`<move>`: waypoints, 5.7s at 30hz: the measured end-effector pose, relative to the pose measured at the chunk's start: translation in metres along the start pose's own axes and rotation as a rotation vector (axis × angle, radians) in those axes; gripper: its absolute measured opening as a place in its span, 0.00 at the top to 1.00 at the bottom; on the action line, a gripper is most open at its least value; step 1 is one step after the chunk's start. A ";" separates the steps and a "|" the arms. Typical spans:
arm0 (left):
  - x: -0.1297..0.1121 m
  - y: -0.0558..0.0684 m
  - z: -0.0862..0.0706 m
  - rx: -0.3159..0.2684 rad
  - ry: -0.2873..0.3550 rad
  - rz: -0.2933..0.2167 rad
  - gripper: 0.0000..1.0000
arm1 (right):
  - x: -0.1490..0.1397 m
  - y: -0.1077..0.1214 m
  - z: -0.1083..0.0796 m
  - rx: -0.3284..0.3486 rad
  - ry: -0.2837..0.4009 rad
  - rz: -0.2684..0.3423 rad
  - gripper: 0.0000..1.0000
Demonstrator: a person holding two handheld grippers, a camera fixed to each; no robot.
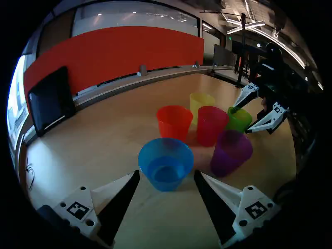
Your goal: Pour water
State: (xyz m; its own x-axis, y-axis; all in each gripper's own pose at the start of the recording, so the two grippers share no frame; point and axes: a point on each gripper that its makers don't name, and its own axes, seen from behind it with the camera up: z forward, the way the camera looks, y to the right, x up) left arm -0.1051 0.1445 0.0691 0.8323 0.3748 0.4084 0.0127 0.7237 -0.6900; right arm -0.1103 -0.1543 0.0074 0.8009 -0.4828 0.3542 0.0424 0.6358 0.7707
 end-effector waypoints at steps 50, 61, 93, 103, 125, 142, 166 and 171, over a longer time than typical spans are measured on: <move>0.017 -0.004 0.007 0.011 0.028 -0.013 0.15 | 0.014 -0.001 0.000 0.002 0.039 0.016 0.08; 0.046 0.002 -0.022 0.029 0.111 -0.009 0.15 | 0.039 -0.002 -0.021 -0.029 0.109 0.017 0.08; 0.141 0.025 -0.112 0.061 0.381 0.017 0.15 | 0.151 -0.009 -0.084 -0.112 0.416 0.016 0.08; 0.156 0.032 -0.125 0.056 0.429 0.017 0.15 | 0.171 -0.008 -0.093 -0.133 0.477 0.005 0.08; 0.172 0.041 -0.137 0.036 0.492 0.009 0.15 | 0.207 -0.009 -0.107 -0.140 0.548 -0.015 0.07; 0.182 0.042 -0.142 0.069 0.519 0.070 0.15 | 0.210 -0.010 -0.105 -0.106 0.547 -0.004 0.07; 0.215 0.048 -0.157 0.161 0.546 0.260 0.15 | 0.220 -0.043 -0.089 -0.008 0.542 -0.030 0.08; 0.222 0.051 -0.159 0.185 0.542 0.319 0.15 | 0.224 -0.051 -0.084 0.010 0.542 -0.040 0.08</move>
State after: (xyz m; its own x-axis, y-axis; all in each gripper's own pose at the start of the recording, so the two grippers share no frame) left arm 0.1684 0.1726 0.0294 0.9415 0.2771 -0.1918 -0.3361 0.7313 -0.5935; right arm 0.1174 -0.2443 0.0029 0.9921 -0.1250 0.0031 0.0752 0.6163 0.7839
